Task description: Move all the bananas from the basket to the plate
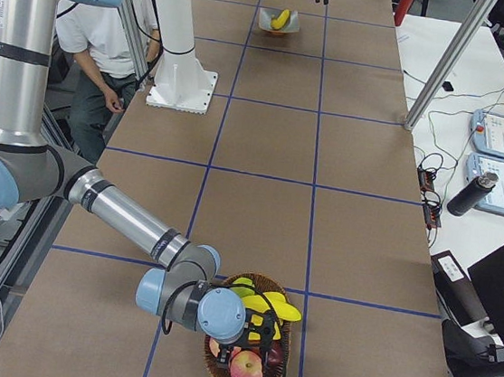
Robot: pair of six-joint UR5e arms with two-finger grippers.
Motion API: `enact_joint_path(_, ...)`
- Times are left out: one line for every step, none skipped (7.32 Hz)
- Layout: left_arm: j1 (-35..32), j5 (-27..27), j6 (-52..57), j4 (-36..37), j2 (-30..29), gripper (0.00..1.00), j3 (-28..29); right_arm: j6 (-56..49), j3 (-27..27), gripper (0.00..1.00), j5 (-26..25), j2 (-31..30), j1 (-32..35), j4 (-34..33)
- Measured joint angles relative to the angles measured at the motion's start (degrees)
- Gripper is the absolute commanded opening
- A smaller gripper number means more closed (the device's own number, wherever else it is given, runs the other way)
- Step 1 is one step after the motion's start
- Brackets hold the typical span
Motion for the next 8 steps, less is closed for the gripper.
enact_joint_path(-0.6, -0.84, 0.02, -0.02, 0.04, 0.99, -0.06, 0.36, -0.42, 0.99, 0.65, -0.01, -0.04, 0.24)
enact_joint_path(-0.88, -1.21, 0.06, -0.03, 0.08, 0.99, -0.12, 0.49, -0.73, 0.99, 1.29, -0.01, -0.14, 0.38)
enact_joint_path(-0.98, -1.38, 0.08, -0.03, 0.09, 0.99, -0.17, 0.51, -0.87, 0.97, 1.64, 0.01, -0.34, 0.43)
enact_joint_path(-1.04, -1.43, 0.07, -0.03, 0.1, 0.99, -0.22, 0.5, -0.9, 0.97, 1.79, 0.03, -0.57, 0.45)
enact_joint_path(-1.14, -1.46, 0.05, -0.03, 0.11, 0.99, -0.26, 0.48, -0.99, 0.91, 1.8, 0.04, -0.75, 0.46)
enact_joint_path(-1.27, -1.55, 0.06, -0.03, 0.11, 0.99, -0.28, 0.47, -1.11, 0.73, 1.73, 0.04, -0.89, 0.46)
enact_joint_path(-1.41, -1.74, 0.08, -0.03, 0.11, 0.99, -0.3, 0.47, -1.16, 0.5, 1.59, 0.04, -0.98, 0.46)
enact_joint_path(-1.54, -1.91, 0.07, -0.03, 0.11, 0.99, -0.38, 0.43, -1.27, 0.15, 1.43, 0.05, -1.09, 0.46)
